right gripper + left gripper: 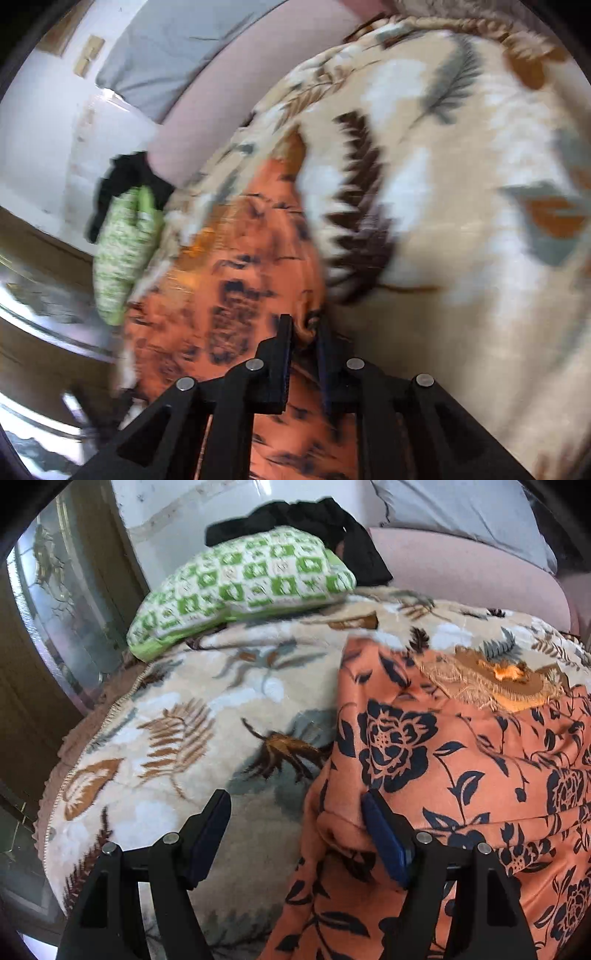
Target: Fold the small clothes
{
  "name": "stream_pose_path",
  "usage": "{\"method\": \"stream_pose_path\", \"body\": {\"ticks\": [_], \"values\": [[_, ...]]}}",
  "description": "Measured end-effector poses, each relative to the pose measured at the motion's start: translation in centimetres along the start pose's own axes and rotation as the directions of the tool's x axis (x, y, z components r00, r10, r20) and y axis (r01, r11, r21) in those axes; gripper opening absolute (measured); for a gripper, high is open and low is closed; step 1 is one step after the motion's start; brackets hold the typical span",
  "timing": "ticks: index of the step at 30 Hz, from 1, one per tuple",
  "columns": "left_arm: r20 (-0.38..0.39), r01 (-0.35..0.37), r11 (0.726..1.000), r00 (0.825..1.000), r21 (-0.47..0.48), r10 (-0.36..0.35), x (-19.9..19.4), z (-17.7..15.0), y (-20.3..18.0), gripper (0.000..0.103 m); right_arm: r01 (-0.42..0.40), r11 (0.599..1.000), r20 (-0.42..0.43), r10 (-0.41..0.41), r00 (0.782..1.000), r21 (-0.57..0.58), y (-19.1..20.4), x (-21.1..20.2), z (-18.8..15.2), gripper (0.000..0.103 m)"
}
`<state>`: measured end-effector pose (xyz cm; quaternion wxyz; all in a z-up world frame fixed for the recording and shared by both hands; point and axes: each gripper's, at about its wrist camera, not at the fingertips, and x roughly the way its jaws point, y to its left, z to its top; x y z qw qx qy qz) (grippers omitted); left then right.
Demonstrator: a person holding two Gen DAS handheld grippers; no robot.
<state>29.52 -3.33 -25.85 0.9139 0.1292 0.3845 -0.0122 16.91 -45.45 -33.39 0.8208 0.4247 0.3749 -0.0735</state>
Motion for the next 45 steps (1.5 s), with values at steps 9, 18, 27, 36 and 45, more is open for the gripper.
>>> {"method": "stream_pose_path", "body": {"ticks": [9, 18, 27, 36, 45], "values": [[0.084, 0.042, 0.995, 0.996, -0.086, -0.034, -0.7, 1.3, 0.8, 0.075, 0.121, 0.947, 0.061, -0.108, 0.992, -0.298, 9.8, 0.4, 0.9, 0.015], [-0.072, 0.139, 0.984, 0.986, -0.109, -0.148, 2.5, 0.2, 1.5, 0.076, 0.092, 0.954, -0.063, -0.114, 0.991, -0.285, 9.1, 3.0, -0.4, 0.015], [0.085, 0.179, 0.96, 0.983, -0.217, -0.164, -7.1, -4.0, 6.1, 0.081, -0.107, 0.914, 0.262, 0.222, 0.939, -0.391, 8.5, -17.0, -6.5, 0.103], [-0.188, 0.269, 0.945, 0.934, -0.187, -0.303, -11.7, -12.7, 7.5, 0.081, -0.137, 0.981, -0.04, 0.133, 0.99, -0.139, 1.7, -18.1, -9.3, 0.102], [-0.321, 0.323, 0.908, 0.858, -0.266, -0.4, -10.5, -16.5, 9.2, 0.081, 0.032, 0.999, -0.274, -0.037, 0.961, -0.022, -5.9, -14.5, -13.8, 0.074]]}}
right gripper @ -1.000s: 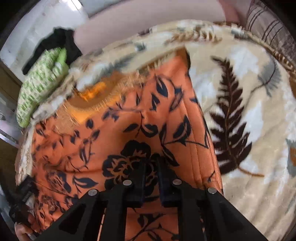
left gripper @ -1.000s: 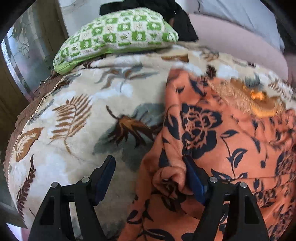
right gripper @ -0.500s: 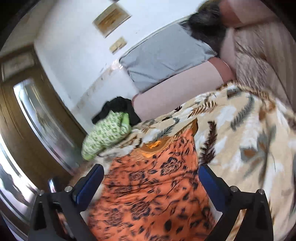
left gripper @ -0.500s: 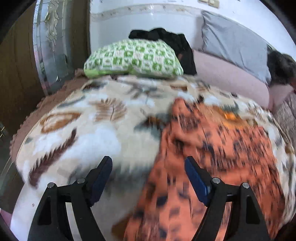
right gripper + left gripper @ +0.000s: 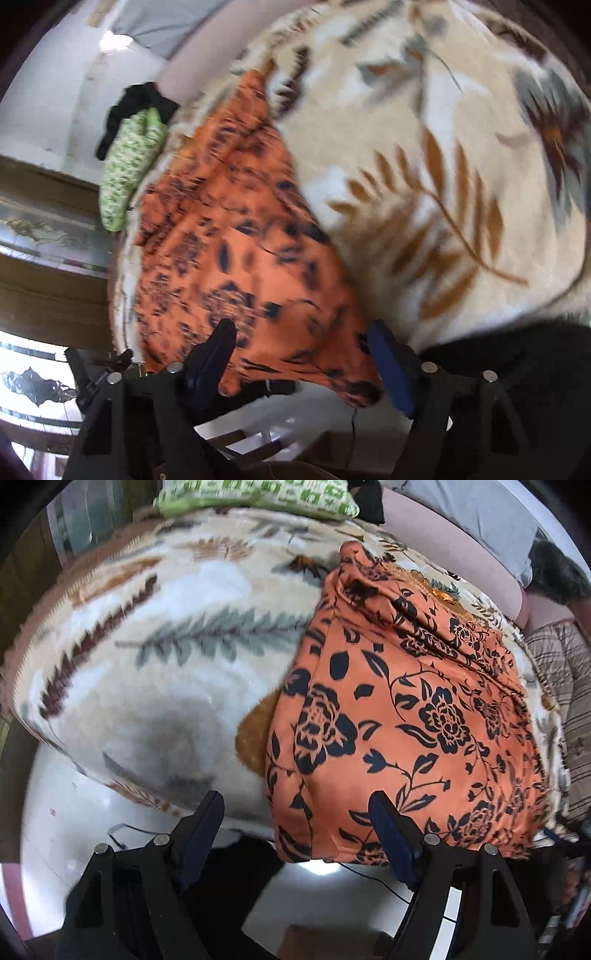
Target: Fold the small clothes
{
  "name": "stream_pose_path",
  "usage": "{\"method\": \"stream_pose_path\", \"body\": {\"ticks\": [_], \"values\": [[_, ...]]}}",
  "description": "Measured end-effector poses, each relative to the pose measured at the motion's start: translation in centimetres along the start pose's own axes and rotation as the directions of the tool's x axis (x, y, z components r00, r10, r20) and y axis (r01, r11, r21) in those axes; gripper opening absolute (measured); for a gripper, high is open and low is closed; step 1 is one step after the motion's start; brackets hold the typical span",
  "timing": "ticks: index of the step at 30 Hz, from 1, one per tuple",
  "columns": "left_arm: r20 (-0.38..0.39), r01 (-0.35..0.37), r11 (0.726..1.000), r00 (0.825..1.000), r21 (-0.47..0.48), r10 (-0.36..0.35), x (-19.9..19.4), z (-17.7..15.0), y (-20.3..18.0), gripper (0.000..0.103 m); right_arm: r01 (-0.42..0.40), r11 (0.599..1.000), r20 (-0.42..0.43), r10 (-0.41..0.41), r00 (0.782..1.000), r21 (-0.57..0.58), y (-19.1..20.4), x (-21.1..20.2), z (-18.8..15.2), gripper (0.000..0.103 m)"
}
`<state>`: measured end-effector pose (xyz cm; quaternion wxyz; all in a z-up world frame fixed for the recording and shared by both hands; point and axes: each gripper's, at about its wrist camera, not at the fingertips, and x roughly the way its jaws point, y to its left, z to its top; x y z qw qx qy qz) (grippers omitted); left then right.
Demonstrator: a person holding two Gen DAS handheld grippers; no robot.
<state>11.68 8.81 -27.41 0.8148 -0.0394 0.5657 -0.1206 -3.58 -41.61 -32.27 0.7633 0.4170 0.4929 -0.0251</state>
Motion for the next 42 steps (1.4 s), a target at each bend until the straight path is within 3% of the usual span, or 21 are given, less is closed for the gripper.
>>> {"method": "stream_pose_path", "body": {"ticks": [3, 5, 7, 9, 16, 17, 18, 21, 25, 30, 34, 38, 42], "values": [[-0.022, -0.001, 1.0, 1.0, -0.025, 0.0, 0.6, 0.1, 0.5, 0.081, -0.008, 0.999, -0.04, 0.009, 0.999, 0.047, -1.7, 1.3, -0.4, 0.061], [-0.015, -0.002, 1.0, 1.0, -0.002, 0.002, 0.8, 0.3, 0.4, 0.081, 0.011, 0.998, -0.075, -0.007, 0.997, 0.054, -2.0, 2.2, -0.6, 0.06], [-0.021, -0.018, 1.0, 1.0, 0.014, 0.018, 1.2, 0.5, 0.1, 0.072, 0.039, 0.999, -0.095, -0.035, 0.995, 0.034, -1.7, 2.9, -0.8, 0.055], [-0.048, -0.016, 0.999, 0.999, 0.036, 0.018, 2.1, 0.6, -0.4, 0.044, 0.062, 0.998, -0.11, -0.059, 0.992, 0.023, -1.5, 3.4, -0.9, 0.055], [-0.121, -0.027, 0.998, 0.992, 0.061, 0.034, 5.2, 0.8, -1.5, 0.042, 0.107, 0.994, -0.144, -0.107, 0.984, -0.012, -0.8, 4.1, -1.1, 0.054], [-0.117, -0.032, 0.997, 0.992, 0.066, 0.04, 5.3, 0.8, -1.6, 0.036, 0.112, 0.994, -0.151, -0.112, 0.982, -0.012, -0.9, 4.2, -1.1, 0.053], [-0.118, -0.027, 0.998, 0.992, 0.064, 0.034, 5.5, 0.8, -1.8, 0.022, 0.116, 0.993, -0.155, -0.116, 0.981, -0.013, -0.8, 4.3, -1.1, 0.047], [-0.108, 0.002, 0.998, 0.994, 0.062, 0.004, 5.1, 1.3, -1.9, 0.013, 0.177, 0.983, -0.157, -0.183, 0.97, -0.054, -0.5, 4.3, -1.3, 0.011], [-0.068, 0.067, 0.995, 0.996, 0.078, -0.061, 3.4, 2.6, -2.3, 0.011, 0.169, 0.977, -0.149, -0.188, 0.971, -0.129, 1.4, 3.1, -1.7, 0.006], [-0.023, 0.252, 0.967, 0.968, 0.029, -0.251, 0.2, 5.9, -1.8, 0.011, -0.034, 0.992, -0.122, 0.019, 0.992, -0.119, 4.2, -0.4, -0.2, 0.006], [0.035, 0.343, 0.939, 0.939, 0.013, -0.343, -2.7, 10.6, -1.9, 0.011, -0.201, 0.974, -0.033, 0.199, 0.979, -0.106, 6.7, -3.3, 3.6, 0.006], [0.08, 0.364, 0.931, 0.928, 0.005, -0.364, -3.9, 16.9, -1.8, 0.011, -0.268, 0.957, 0.078, 0.277, 0.958, -0.115, 9.8, -4.4, 8.9, 0.006], [0.107, 0.334, 0.942, 0.938, -0.039, -0.329, -2.3, 25.6, -2.5, 0.011, -0.286, 0.954, 0.166, 0.298, 0.94, -0.09, 11.9, -3.4, 16.4, 0.006]]}}
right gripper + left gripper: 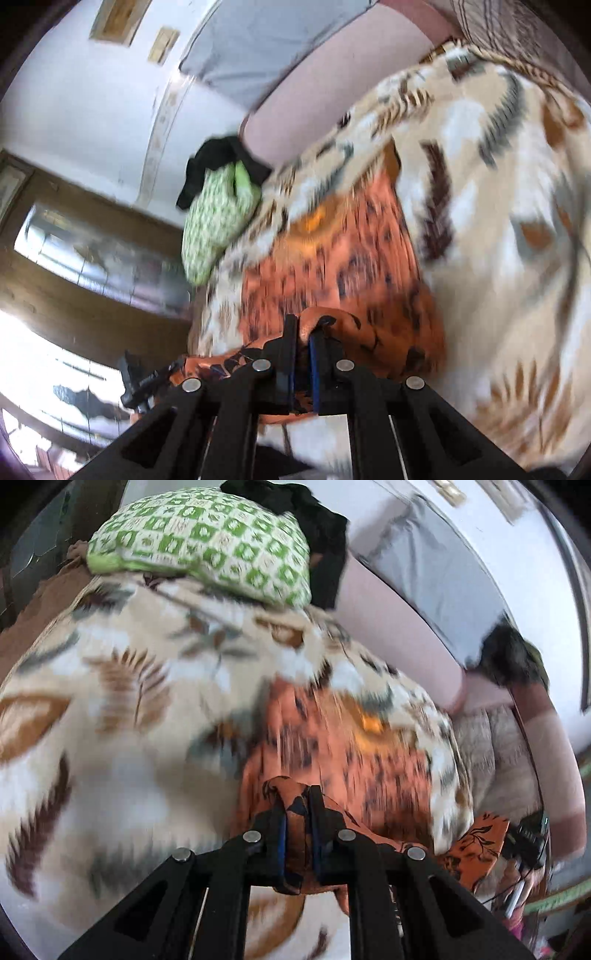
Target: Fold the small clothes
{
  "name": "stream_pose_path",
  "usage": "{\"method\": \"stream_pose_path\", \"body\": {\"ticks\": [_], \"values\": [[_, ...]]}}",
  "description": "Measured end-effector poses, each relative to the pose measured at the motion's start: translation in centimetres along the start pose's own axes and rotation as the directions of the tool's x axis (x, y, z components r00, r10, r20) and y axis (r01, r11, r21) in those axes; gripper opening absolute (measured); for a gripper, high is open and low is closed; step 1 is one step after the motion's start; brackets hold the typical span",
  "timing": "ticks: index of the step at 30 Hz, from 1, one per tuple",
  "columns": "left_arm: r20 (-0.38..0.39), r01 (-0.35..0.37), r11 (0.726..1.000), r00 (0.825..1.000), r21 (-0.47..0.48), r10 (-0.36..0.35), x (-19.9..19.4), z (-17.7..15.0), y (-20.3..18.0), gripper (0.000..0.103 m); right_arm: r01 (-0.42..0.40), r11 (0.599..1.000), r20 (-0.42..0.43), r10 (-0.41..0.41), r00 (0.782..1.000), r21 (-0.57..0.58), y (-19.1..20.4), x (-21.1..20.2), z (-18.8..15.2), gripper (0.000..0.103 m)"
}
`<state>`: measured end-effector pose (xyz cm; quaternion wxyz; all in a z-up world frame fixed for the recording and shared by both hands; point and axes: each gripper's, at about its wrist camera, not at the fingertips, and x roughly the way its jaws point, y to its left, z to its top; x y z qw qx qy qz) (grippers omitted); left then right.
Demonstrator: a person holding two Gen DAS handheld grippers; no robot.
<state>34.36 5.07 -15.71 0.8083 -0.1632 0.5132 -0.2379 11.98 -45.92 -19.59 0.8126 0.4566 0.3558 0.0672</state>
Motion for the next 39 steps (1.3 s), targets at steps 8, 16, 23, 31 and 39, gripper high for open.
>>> {"method": "stream_pose_path", "body": {"ticks": [8, 16, 23, 31, 39], "values": [[-0.071, -0.112, 0.982, 0.992, -0.154, 0.102, 15.4, 10.6, 3.5, 0.015, 0.041, 0.98, 0.159, -0.073, 0.985, 0.196, -5.7, 10.8, 12.7, 0.01], [0.156, 0.087, 0.916, 0.987, -0.391, -0.027, 14.7, 8.0, 9.7, 0.037, 0.062, 0.912, 0.217, -0.162, 0.963, 0.405, -15.8, 14.5, 15.0, 0.038], [0.231, -0.03, 0.959, 0.968, -0.282, 0.099, 8.6, 1.2, 3.8, 0.058, 0.11, 0.984, 0.262, -0.144, 0.954, 0.137, -8.2, 11.9, 12.6, 0.063], [0.219, -0.395, 0.909, 0.883, -0.135, 0.416, 10.8, -3.3, -0.4, 0.063, 0.158, 0.95, -0.109, -0.193, 0.975, -0.269, 5.4, 26.3, 4.0, 0.061], [0.12, -0.485, 0.852, 0.851, -0.196, 0.512, 13.6, -0.7, 4.9, 0.065, 0.381, 0.845, -0.084, -0.441, 0.894, -0.376, 9.0, 39.7, 5.0, 0.059]]}}
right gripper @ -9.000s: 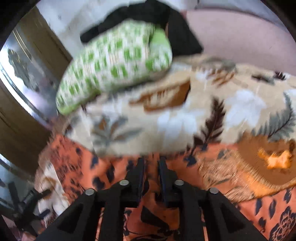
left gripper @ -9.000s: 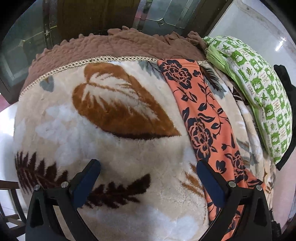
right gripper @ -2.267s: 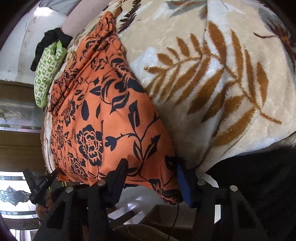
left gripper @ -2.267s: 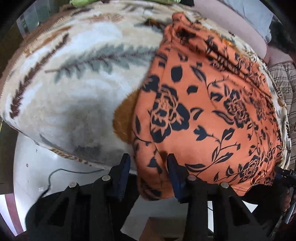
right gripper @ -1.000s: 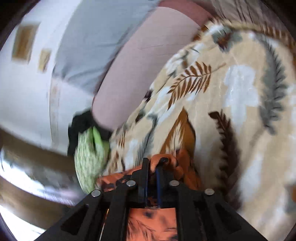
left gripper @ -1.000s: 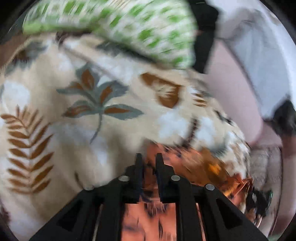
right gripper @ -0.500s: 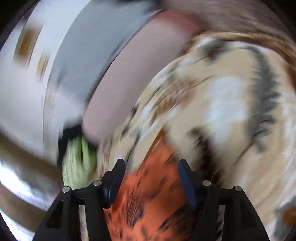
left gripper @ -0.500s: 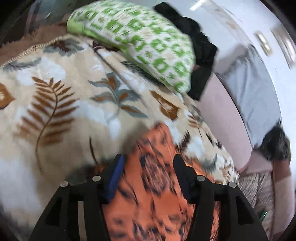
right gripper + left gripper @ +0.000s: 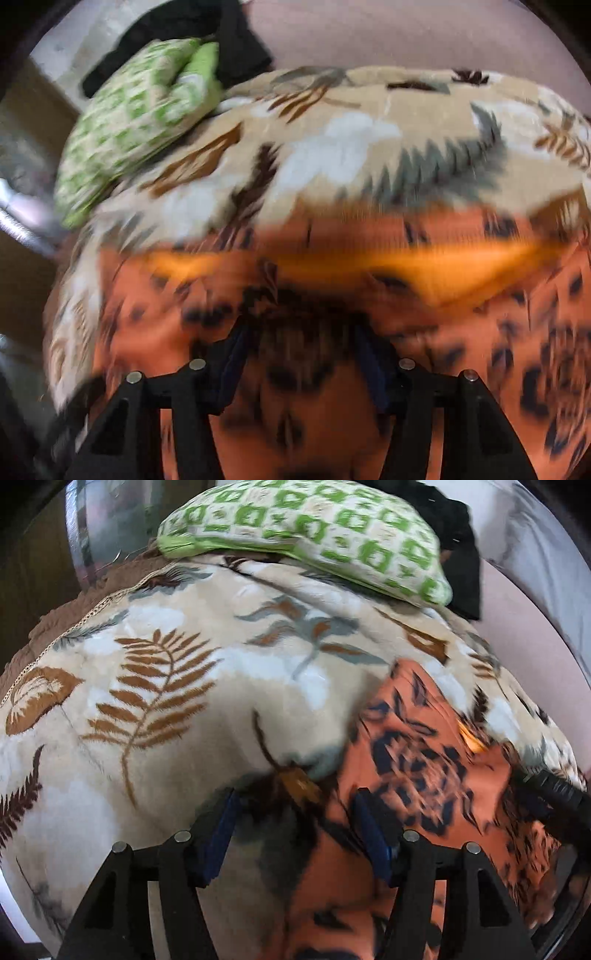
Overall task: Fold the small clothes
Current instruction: 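Fold the hem up toward the collar with both grippers and release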
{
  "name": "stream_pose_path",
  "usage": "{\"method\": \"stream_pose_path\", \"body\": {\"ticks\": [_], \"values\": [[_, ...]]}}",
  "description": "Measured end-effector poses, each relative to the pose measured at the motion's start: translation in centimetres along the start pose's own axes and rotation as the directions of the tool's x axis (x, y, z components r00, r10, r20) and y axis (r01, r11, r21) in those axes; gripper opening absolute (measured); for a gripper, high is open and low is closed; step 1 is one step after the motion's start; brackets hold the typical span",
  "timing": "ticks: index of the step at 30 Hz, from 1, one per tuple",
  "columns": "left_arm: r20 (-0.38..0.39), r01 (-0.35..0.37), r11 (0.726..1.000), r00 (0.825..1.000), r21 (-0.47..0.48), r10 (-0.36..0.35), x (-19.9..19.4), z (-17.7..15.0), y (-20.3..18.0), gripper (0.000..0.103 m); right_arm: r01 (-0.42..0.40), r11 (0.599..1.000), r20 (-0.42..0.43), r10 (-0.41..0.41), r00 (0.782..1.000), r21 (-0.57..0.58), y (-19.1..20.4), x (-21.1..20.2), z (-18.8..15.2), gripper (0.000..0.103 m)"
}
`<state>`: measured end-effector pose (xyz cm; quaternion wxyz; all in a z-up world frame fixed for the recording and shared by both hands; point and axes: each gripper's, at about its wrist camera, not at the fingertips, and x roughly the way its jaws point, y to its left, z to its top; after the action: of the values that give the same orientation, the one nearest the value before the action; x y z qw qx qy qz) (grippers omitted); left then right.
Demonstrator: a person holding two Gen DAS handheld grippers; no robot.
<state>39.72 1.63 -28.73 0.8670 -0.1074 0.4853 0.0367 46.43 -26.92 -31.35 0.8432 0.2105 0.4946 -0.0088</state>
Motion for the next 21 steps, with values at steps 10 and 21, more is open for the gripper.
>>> {"method": "stream_pose_path", "body": {"ticks": [10, 21], "values": [[0.029, -0.038, 0.995, 0.999, -0.094, 0.04, -1.3, 1.7, 3.8, 0.065, -0.252, 0.962, -0.042, 0.249, 0.968, -0.103, 7.1, -3.1, 1.5, 0.059], [0.007, -0.038, 0.995, 0.999, -0.09, 0.039, -1.2, 1.5, 5.7, 0.065, -0.21, 0.976, 0.049, 0.208, 0.977, 0.058, 8.0, 2.3, 2.2, 0.058]]}}
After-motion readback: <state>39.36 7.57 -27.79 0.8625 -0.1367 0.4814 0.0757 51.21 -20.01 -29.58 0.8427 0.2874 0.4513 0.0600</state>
